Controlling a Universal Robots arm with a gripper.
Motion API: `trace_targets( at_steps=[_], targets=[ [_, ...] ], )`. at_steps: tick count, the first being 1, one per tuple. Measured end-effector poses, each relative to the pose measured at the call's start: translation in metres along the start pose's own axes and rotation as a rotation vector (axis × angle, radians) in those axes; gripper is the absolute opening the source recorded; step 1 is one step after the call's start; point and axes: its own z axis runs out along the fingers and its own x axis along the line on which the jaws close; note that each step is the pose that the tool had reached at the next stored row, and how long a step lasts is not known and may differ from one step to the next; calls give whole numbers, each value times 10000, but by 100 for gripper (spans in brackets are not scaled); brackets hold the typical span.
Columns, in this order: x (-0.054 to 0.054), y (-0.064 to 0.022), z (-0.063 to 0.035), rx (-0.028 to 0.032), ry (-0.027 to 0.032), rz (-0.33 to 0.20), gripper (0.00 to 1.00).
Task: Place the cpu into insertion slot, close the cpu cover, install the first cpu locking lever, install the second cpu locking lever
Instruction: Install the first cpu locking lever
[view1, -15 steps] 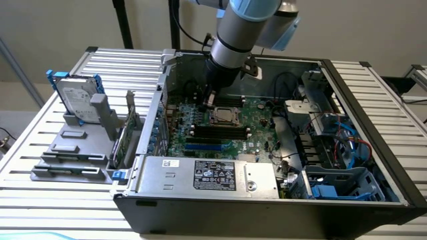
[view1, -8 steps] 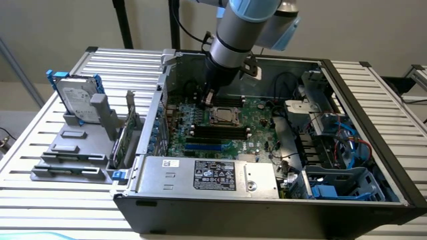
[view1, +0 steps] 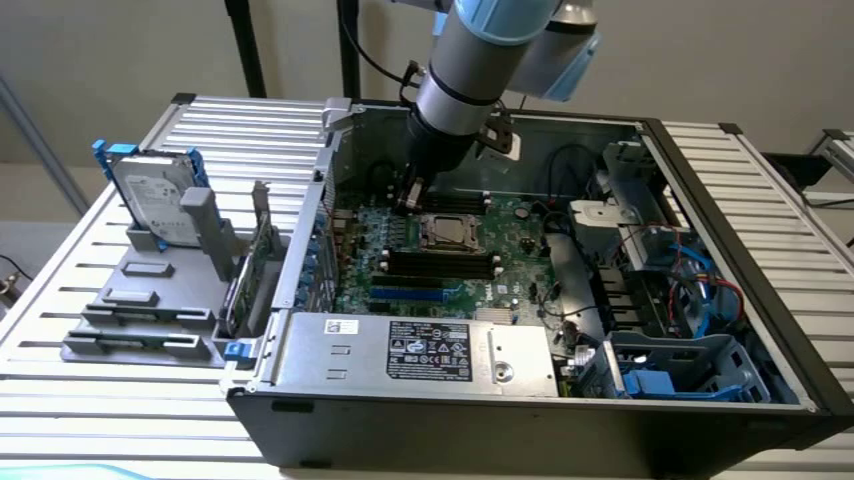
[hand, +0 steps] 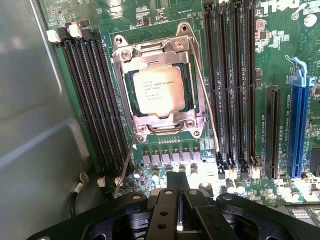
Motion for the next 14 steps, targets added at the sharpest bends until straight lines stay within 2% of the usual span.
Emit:
trace_targets(
  at_steps=[8,14],
  targets=[
    [-25,-80,7,0,174,199,11],
    [-36,-159,0,5,438,409,11]
  ],
)
